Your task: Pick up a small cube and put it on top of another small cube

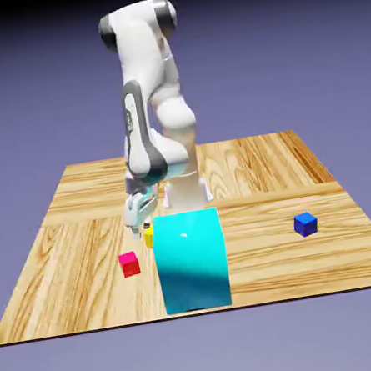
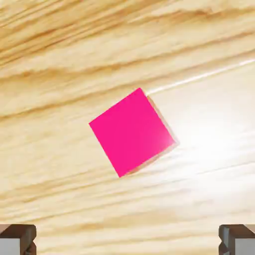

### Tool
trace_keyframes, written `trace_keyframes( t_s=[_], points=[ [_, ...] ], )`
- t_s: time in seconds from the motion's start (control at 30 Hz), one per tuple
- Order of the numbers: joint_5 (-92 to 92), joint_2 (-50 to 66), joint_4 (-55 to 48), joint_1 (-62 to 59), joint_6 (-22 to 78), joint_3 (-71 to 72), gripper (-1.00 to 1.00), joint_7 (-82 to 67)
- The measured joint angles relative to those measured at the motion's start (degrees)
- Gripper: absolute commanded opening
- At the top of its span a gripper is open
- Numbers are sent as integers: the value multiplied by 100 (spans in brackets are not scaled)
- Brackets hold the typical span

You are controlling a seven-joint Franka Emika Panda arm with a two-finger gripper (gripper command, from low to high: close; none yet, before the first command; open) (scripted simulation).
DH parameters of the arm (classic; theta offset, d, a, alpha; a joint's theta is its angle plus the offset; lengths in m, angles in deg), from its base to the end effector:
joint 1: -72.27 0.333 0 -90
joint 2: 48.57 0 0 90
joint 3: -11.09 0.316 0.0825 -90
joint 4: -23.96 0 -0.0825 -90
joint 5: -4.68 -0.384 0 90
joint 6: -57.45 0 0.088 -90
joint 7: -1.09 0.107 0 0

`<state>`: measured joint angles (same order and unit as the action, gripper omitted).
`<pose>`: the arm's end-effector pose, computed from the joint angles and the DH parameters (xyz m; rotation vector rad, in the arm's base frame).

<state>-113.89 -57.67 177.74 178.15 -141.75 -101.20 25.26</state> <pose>0.2895 -0.1225 0.2187 -0.6741 2.8882 -0.3248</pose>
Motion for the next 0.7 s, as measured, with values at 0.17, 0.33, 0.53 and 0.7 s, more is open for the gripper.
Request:
trace_keyframes(
  t_s=[0.17,0.33,0.53,0.7],
  points=[
    [-965,109,-11,1023,-254,-1038,0,-224],
    [-1785,123,25,2047,-515,-2037,0,-484],
    [-1544,-274,257,2742,-696,-2555,0,-532],
    [-377,-596,465,2936,-643,-2713,0,713]
  ],
)
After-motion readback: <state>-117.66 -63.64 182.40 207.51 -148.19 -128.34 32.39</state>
